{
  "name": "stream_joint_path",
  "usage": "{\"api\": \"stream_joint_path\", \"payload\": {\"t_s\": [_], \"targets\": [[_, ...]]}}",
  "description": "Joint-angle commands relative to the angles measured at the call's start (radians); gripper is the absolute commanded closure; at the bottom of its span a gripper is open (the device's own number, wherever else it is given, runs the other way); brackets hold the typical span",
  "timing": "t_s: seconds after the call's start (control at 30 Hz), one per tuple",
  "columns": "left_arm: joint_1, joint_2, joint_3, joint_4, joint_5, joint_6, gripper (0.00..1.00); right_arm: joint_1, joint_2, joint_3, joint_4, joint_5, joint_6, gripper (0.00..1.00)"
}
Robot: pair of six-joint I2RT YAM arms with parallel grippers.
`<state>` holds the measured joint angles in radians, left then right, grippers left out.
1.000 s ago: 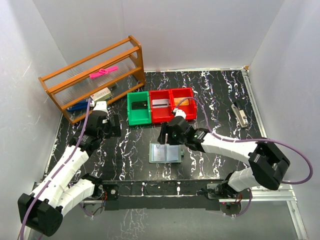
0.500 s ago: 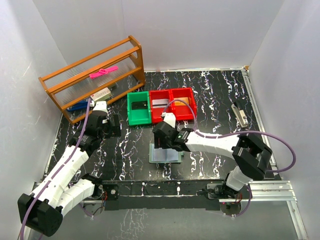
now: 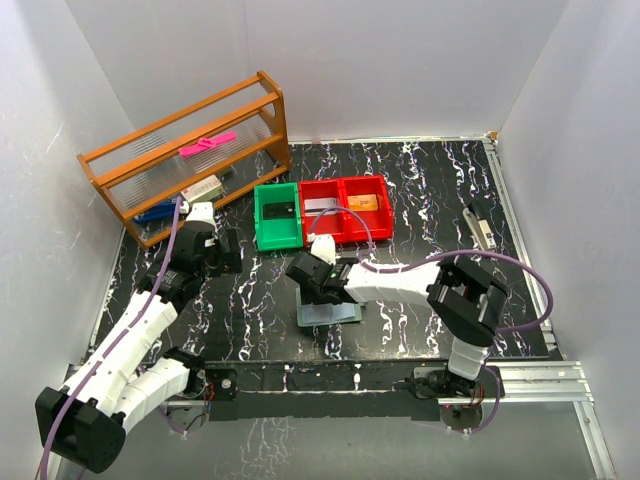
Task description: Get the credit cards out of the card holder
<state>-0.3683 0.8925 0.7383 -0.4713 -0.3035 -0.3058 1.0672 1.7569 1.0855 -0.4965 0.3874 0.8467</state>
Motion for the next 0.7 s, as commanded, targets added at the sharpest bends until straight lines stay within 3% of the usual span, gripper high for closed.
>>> {"api": "stream_joint_path", "payload": {"t_s": [0.0, 0.1, 0.23, 0.33, 0.57, 0.67], "targets": [[0.003, -0.008, -0.003, 0.007, -0.016, 0.010, 0.01, 0.009, 0.044, 0.048, -0.031, 0.019, 0.014, 0.55], [0.003, -0.006, -0.003, 0.007, -0.016, 0.010, 0.01, 0.009, 0.047, 0.054, -0.052, 0.041, 0.018, 0.66], [0.003, -0.003, -0.003, 0.007, -0.014, 0.010, 0.01, 0.009, 0.023, 0.039, -0.030, 0.033, 0.018, 0.68], [0.003, 0.001, -0.002, 0.007, -0.008, 0.011, 0.01, 0.009, 0.007, 0.025, -0.005, 0.023, 0.010, 0.82], [0.003, 0.000, -0.001, 0.007, -0.008, 0.011, 0.01, 0.009, -0.009, 0.043, -0.010, 0.027, 0.009, 0.83], [0.003, 0.001, -0.001, 0.007, -0.007, 0.011, 0.01, 0.008, -0.060, 0.051, 0.000, 0.014, -0.023, 0.89]]}}
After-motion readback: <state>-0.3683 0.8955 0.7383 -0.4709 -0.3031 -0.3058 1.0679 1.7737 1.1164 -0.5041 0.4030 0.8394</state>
